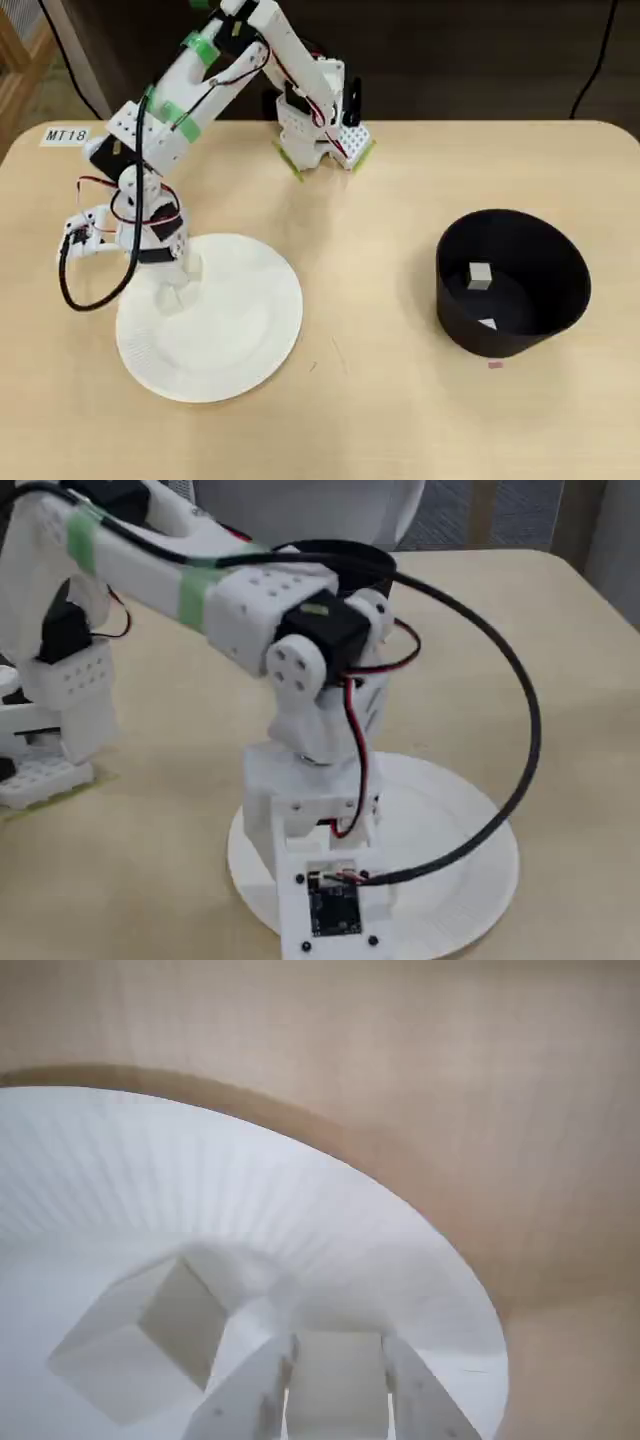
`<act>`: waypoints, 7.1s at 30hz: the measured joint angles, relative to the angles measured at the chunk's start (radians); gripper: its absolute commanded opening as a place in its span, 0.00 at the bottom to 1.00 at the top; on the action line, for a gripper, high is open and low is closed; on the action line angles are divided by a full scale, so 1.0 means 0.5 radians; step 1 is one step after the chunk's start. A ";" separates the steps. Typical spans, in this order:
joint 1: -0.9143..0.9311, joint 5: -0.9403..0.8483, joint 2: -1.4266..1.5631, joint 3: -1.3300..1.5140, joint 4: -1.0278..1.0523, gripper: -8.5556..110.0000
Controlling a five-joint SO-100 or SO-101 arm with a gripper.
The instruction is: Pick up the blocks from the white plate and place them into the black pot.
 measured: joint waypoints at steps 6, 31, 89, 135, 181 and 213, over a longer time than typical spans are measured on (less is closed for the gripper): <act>-0.058 0.046 0.015 -0.003 0.009 0.05; -2.034 2.181 2.098 0.825 -0.997 0.05; -0.617 1.577 1.669 1.135 -0.865 0.05; -0.163 2.114 -0.150 -0.451 0.169 0.29; -1.181 1.417 1.902 0.761 -1.111 0.05; -2.706 1.470 1.985 1.881 -1.939 0.39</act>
